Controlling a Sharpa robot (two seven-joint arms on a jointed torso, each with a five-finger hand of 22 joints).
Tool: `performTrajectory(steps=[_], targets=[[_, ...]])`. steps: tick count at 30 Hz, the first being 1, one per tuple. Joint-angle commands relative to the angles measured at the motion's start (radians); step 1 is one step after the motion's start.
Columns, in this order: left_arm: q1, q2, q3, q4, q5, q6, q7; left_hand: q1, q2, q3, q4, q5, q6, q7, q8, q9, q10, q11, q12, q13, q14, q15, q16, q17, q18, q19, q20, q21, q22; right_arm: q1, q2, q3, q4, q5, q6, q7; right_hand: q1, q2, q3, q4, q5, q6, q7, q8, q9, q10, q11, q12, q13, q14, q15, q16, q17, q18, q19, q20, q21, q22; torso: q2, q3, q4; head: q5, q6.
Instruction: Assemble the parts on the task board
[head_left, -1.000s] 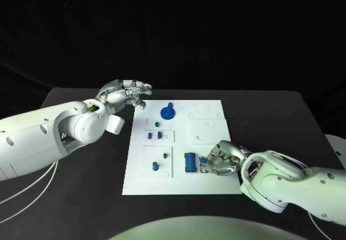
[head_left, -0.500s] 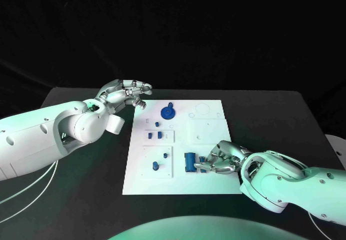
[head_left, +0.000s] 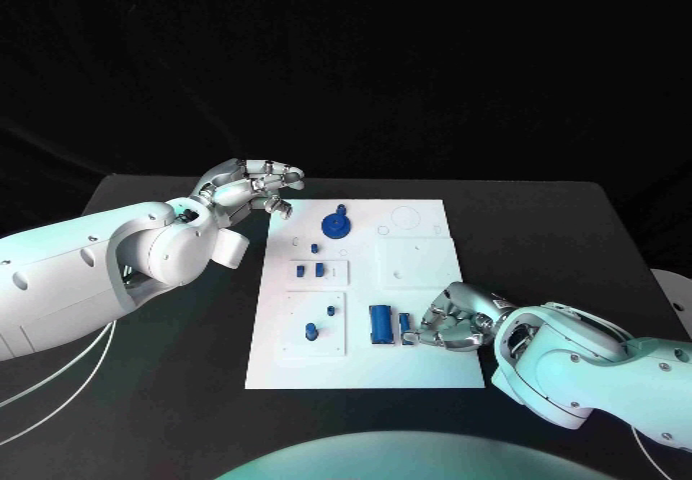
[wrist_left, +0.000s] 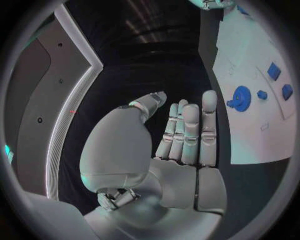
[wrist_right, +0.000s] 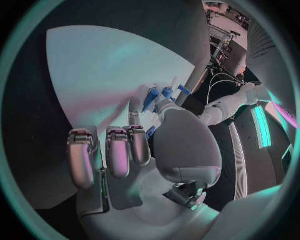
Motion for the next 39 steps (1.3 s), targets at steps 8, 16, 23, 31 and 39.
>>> performTrajectory(steps=[8,16,23,31,39], targets=[[0.000,0.001,0.001,0.002,0.004,0.016,0.003,-0.007,0.003,0.001,-0.001,-0.002,-0.006,-0.002,0.003,0.002,-0.008,0.001,0.004,0.001,-0.010,0.000,0.006,-0.001,0.019,0.001,0.006,-0.003,0.001,-0.001,-0.009,-0.001,0.004,-0.010,0.053,0.046,0.029,0.002,0.006,0.001,-0.009,0.007,0.001,-0.007,-0.004,0.064,0.001,-0.002,0.205,0.098,-0.005,0.001,0.225,-0.007,0.105,-0.001,0.004,0.263,0.000,-0.0003,0.0000,-0.002,0.001],[0.000,0.000,0.001,0.003,0.004,0.015,0.003,-0.008,0.006,0.001,0.000,-0.001,-0.007,-0.002,0.004,0.002,-0.010,0.001,0.006,0.001,-0.010,0.001,0.008,0.000,0.019,0.001,0.007,-0.004,0.001,-0.001,0.004,-0.001,-0.012,-0.012,0.059,0.042,0.027,0.007,0.006,0.003,-0.011,0.008,0.002,-0.008,-0.004,0.065,0.002,0.001,0.206,0.098,-0.004,0.001,0.226,-0.007,0.105,-0.001,0.004,0.263,0.001,-0.0008,0.0019,-0.002,-0.001],[0.000,0.000,0.001,0.003,0.004,0.016,0.003,-0.008,0.006,0.001,0.000,-0.001,-0.007,-0.002,0.004,0.002,-0.010,0.001,0.006,0.001,-0.010,0.001,0.008,0.000,0.019,0.001,0.007,-0.004,0.001,-0.001,0.019,0.000,-0.029,-0.017,0.052,0.035,0.027,0.011,0.008,0.002,-0.012,0.009,0.001,-0.008,-0.005,0.065,0.002,0.001,0.206,0.098,-0.004,0.001,0.226,-0.007,0.105,-0.001,0.004,0.263,0.001,-0.0010,0.0008,-0.002,-0.003],[0.000,0.001,0.000,0.001,0.005,0.015,0.008,-0.009,0.006,0.001,0.000,-0.001,-0.007,-0.002,0.004,0.002,-0.011,0.002,0.007,0.002,-0.011,0.001,0.007,-0.004,0.019,0.001,0.007,-0.004,0.001,0.009,0.004,0.000,-0.025,0.071,0.000,0.157,0.043,0.012,0.015,0.000,0.004,-0.022,0.012,-0.027,-0.013,0.046,0.009,-0.051,0.178,0.093,0.001,-0.009,0.203,-0.001,0.095,0.002,-0.016,0.256,-0.003,-0.0014,-0.0002,-0.006,0.007],[-0.008,0.005,-0.008,-0.004,0.030,-0.017,0.047,-0.016,0.005,-0.002,0.004,-0.007,-0.009,-0.002,0.009,0.002,-0.012,0.002,0.021,0.004,-0.083,0.003,-0.045,-0.088,0.018,-0.020,0.009,-0.027,-0.006,0.068,0.002,0.001,-0.100,0.412,-0.078,0.529,0.145,0.004,0.047,-0.008,0.018,-0.117,0.052,-0.067,-0.019,-0.109,0.045,-0.371,-0.005,0.051,0.031,-0.097,0.052,0.067,-0.058,0.031,-0.311,0.154,-0.025,-0.0118,-0.0059,-0.013,0.045]])
